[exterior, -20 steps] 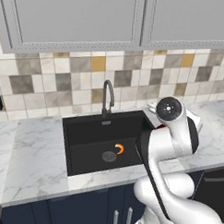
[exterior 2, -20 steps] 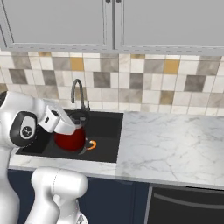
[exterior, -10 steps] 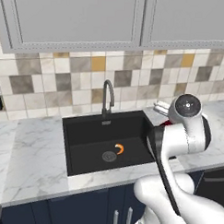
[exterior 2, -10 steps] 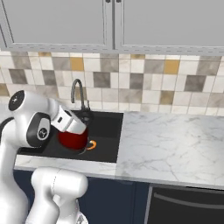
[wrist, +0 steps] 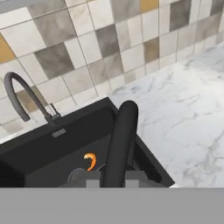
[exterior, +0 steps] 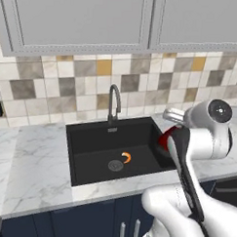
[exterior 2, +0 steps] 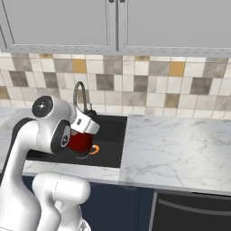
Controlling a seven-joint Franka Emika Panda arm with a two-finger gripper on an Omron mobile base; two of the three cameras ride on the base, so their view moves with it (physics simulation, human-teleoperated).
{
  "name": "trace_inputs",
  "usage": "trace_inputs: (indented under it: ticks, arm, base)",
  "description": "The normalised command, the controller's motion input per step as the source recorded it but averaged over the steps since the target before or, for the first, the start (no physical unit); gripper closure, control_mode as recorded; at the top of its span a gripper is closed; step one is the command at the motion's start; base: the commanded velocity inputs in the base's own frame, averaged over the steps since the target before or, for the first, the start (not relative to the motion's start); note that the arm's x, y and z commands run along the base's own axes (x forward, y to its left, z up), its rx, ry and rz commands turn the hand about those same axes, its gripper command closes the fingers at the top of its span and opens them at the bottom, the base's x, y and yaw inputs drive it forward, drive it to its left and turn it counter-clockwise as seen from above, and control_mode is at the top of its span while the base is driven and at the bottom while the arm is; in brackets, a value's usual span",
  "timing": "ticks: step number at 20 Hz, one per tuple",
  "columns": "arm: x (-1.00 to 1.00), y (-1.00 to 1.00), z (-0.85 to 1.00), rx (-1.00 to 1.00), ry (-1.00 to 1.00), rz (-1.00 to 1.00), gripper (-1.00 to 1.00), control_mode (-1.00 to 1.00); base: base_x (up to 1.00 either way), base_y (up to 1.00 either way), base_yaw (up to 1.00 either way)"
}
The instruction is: Open the cabinet, pick the kettle from the cabinet, and place it in the sink.
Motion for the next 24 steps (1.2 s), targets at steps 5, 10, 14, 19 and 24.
trace_inputs:
  ticks: [5,10,14,19,24]
  arm:
    - [0.24,0.00,-0.08,0.04,0.00,0.37,1.00,-1.00]
    - [0.22,0.00,-0.08,0.06,0.00,0.38,1.00,-1.00]
    - [0.23,0.02,-0.06,0.05,0.00,0.37,1.00,-1.00]
    - [0.17,0.11,-0.06,0.00,0.00,0.35,1.00,-1.00]
    - [0.17,0.15,-0.11,0.00,-0.02,0.31,1.00,-1.00]
  base:
    - [0.00,0.00,0.00]
    - [0.00,0.00,0.00]
    - [0.00,0.00,0.00]
    - [0.00,0.00,0.00]
    - [0.00,0.00,0.00]
